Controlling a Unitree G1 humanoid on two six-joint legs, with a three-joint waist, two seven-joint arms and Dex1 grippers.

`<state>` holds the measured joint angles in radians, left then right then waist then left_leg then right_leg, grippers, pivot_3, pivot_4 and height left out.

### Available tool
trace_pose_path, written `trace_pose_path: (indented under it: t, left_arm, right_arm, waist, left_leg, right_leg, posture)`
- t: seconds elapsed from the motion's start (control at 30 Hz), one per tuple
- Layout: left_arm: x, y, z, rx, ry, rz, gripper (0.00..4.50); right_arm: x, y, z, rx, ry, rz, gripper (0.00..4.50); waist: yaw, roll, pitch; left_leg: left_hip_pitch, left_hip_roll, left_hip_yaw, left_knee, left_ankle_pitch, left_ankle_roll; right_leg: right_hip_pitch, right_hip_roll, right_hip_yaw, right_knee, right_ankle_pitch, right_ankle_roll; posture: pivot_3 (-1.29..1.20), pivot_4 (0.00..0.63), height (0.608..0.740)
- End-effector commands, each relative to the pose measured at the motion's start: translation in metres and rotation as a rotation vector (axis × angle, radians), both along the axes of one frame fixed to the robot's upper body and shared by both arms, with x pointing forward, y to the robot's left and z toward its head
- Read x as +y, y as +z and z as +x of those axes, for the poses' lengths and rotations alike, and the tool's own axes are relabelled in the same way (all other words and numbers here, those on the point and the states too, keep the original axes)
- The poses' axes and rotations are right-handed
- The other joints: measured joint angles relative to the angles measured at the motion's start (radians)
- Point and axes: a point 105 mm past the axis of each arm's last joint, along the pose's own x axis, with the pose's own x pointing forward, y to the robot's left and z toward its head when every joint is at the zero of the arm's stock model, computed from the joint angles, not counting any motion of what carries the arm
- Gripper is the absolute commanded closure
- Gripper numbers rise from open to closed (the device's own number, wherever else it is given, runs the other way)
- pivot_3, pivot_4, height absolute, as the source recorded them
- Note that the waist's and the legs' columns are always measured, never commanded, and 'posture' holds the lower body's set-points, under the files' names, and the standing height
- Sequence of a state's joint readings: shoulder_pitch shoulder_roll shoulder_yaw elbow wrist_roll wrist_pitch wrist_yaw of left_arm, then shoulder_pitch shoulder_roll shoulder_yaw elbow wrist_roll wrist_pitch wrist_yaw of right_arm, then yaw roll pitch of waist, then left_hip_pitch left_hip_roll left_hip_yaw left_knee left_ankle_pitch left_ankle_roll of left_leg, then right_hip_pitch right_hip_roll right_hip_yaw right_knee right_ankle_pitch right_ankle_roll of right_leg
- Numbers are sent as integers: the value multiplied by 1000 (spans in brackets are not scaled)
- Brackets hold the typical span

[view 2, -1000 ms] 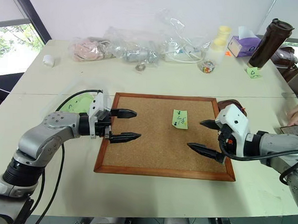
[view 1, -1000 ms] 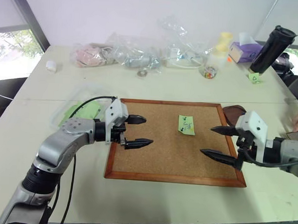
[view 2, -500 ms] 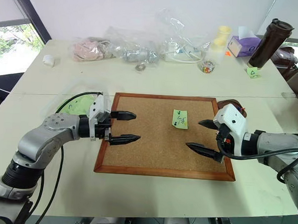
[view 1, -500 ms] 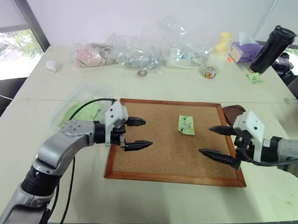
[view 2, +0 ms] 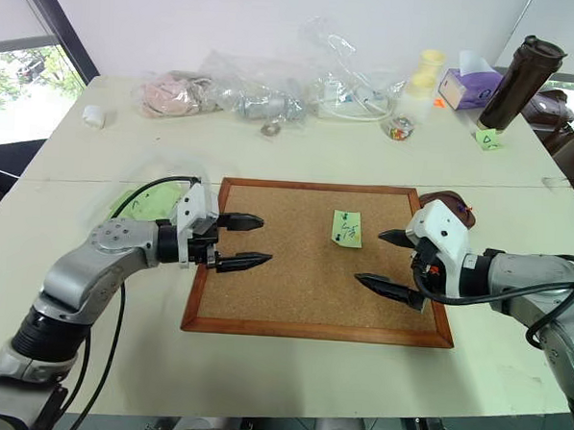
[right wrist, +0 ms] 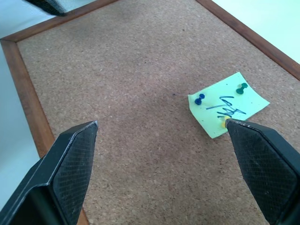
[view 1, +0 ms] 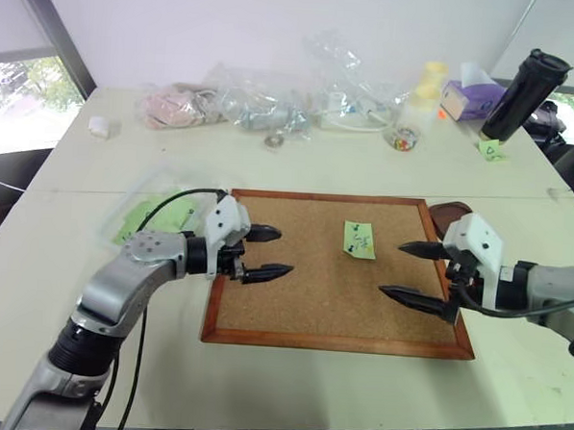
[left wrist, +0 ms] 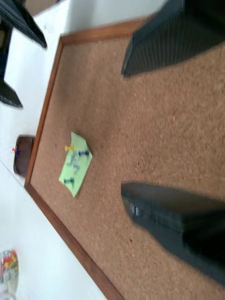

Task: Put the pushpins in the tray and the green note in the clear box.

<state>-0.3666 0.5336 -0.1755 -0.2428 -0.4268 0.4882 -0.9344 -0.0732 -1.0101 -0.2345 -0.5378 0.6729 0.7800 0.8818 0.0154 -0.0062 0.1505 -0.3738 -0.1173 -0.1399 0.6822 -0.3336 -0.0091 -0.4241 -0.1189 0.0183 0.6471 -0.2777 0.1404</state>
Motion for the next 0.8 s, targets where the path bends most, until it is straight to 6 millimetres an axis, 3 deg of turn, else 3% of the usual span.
trace_pose_path:
  t: [0.03, 0.17, 0.27, 0.5, 0.77, 0.8]
  left_arm:
    - [-13, -2, 1, -58, -41, 6, 2664]
    - [-22, -10, 4, -48, -54, -4, 4469]
    - [-32, -30, 8, -23, -53, 22, 4469]
    - [-35, -56, 9, -3, -38, 50, 4469]
    - [-35, -68, 7, 16, -3, 57, 4469]
    - [-35, -69, 7, 17, 0, 56, 4491]
  right_arm:
    - [3, 10, 9, -74, 1, 15, 0]
    - [2, 11, 26, -110, -47, 35, 0]
    - [2, 11, 51, -134, -114, 57, 0]
    - [10, 2, 85, -124, -178, 83, 0]
    - [19, -15, 114, -127, -198, 46, 0]
    - [19, -18, 116, -120, -200, 43, 255]
  waist:
    - [-1, 0, 0]
    - [-1, 0, 0]
    - [-2, 0, 0]
    - [-3, 0, 0]
    - [-1, 1, -1]
    - [-1, 2, -1]
  left_leg:
    - [0, 0, 0, 0, 0, 0]
    - [0, 0, 0, 0, 0, 0]
    - [0, 0, 1, 1, 0, 0]
    - [-1, 0, 1, 0, 0, 0]
    - [0, -2, 1, 1, 0, 0]
    - [0, -2, 0, 1, 0, 0]
  right_leg:
    - [0, 0, 0, 0, 0, 0]
    - [0, 0, 0, 0, 0, 0]
    - [0, 0, 0, 0, 0, 0]
    - [-2, 0, 0, 1, 0, 0]
    - [-1, -1, 0, 2, 0, 0]
    - [-1, -1, 0, 2, 0, 0]
  posture:
    - [0, 150, 740]
    - [0, 150, 740]
    - [0, 150, 740]
    - [0, 150, 740]
    - [0, 150, 740]
    - [0, 150, 740]
